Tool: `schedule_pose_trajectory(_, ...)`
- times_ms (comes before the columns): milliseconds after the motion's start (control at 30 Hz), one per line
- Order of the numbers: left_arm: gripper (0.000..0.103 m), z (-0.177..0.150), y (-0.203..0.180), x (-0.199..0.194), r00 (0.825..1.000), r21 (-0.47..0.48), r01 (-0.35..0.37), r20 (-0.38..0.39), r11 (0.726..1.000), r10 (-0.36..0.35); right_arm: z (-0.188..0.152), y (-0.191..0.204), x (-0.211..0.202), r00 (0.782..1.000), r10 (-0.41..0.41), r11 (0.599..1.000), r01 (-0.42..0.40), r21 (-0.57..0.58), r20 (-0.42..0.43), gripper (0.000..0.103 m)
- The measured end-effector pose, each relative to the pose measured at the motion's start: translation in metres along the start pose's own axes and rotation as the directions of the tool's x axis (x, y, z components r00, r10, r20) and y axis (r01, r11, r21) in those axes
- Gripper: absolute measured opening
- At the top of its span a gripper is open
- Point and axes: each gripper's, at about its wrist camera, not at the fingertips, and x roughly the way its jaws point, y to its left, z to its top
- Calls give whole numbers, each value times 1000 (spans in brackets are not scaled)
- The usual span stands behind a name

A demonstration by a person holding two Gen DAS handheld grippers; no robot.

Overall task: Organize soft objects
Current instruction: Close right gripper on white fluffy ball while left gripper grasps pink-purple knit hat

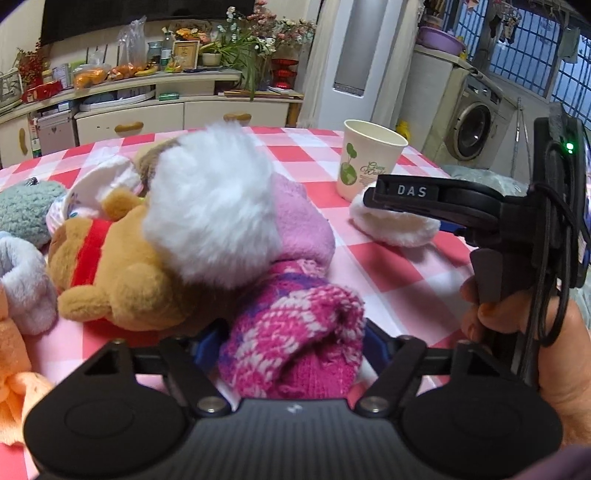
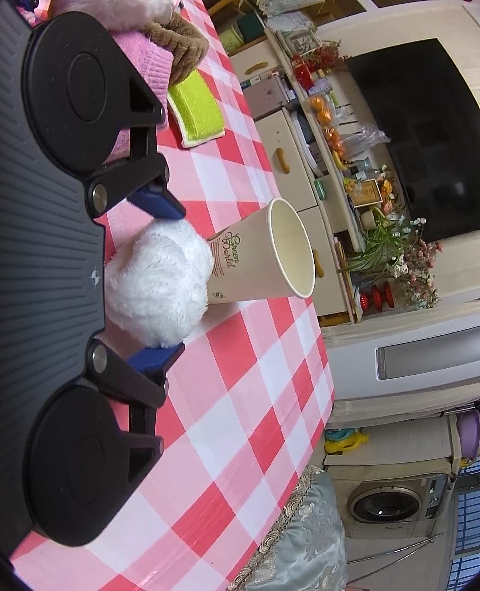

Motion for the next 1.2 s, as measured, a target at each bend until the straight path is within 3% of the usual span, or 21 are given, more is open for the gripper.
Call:
schedule_pose_trajectory(233, 53, 1, 6, -8, 999, 1, 32, -4, 1000, -32, 8, 10, 12, 1000, -23, 999, 23, -30, -3, 59)
schedule_pose_trajectory(567, 50, -3, 26, -35, 999, 9, 43, -20, 999, -43, 0, 16, -4, 999, -47, 998, 47, -36, -8, 56)
schedule_pose_trajectory(1200, 50, -12, 68, -103, 995, 10, 85, 56, 996, -85, -19, 25, -33, 996, -86, 996, 85, -32, -22, 53)
